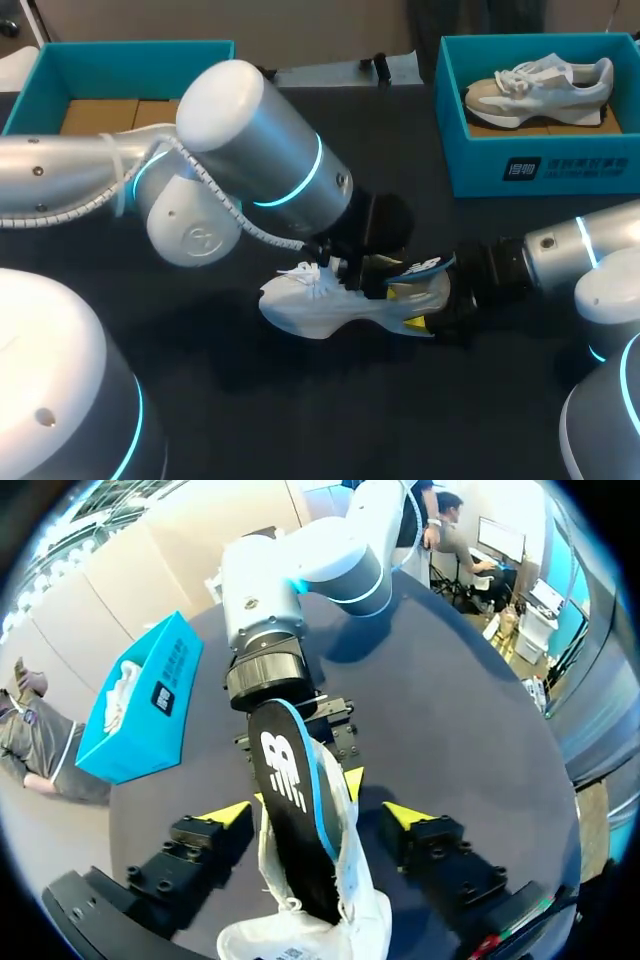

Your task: Take the shoe out of the shoebox, open the shoe tongue, remove and reinsert the insole, then place the shoe into the shoebox

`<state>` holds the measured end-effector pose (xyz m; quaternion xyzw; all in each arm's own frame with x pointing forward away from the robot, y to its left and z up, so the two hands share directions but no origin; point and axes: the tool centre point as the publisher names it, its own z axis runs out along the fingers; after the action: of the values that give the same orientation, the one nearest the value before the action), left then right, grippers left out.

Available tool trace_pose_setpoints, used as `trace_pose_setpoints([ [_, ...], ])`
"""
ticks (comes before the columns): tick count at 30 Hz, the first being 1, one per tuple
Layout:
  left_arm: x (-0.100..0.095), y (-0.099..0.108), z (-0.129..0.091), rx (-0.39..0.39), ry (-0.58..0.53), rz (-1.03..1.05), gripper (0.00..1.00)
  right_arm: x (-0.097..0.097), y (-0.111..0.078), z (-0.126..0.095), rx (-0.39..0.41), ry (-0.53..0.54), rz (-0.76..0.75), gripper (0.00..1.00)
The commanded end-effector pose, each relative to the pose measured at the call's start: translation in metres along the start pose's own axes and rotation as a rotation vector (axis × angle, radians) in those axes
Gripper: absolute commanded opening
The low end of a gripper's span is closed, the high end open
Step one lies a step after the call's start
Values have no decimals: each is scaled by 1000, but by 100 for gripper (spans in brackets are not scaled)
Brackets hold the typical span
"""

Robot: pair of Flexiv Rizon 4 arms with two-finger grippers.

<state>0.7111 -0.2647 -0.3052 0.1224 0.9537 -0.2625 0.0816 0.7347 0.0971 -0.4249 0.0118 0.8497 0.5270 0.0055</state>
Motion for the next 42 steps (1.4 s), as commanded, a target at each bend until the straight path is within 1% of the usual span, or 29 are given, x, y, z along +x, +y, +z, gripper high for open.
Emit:
trace_pose_setpoints([
  [1,1,1,-1,0,0,1,100,0,-3,4,3,-2,0,0],
  [6,1,1,-1,0,0,1,100,0,-3,4,3,-2,0,0],
  [9,4,1,3,-1,-67,6,100,0,-3,4,3,-2,0,0],
  [10,5,0,5,-22,-87,15,100,0,-3,4,3,-2,0,0],
  [11,6,0,6,-15,-102,17,100,0,-3,4,3,-2,0,0],
  [13,7,-2,9,-27,-143,24,100,0,-3,4,3,-2,0,0],
  [15,8,-3,12,-33,-160,28,100,0,-3,4,3,-2,0,0],
  [20,9,-5,14,-14,-218,7,100,0,-3,4,3,-2,0,0],
  [21,8,-5,15,-9,-227,0,100,0,-3,4,3,-2,0,0],
  [29,5,-7,17,-39,-252,11,100,0,-3,4,3,-2,0,0],
  [31,4,-8,17,-48,-259,16,96,0,-3,4,3,-2,0,0],
  [32,3,-9,16,-48,-261,16,87,0,-3,4,3,-2,0,0],
  [34,3,-10,16,-48,-269,15,82,0,-3,4,3,-2,0,0],
  [37,0,-11,15,-50,-285,12,66,0,-3,4,3,-2,0,0],
  [40,-3,-11,16,-49,-291,9,58,0,-3,4,3,-2,0,0],
  [42,-4,-10,19,-54,-293,11,58,0,-3,4,3,-2,0,0],
])
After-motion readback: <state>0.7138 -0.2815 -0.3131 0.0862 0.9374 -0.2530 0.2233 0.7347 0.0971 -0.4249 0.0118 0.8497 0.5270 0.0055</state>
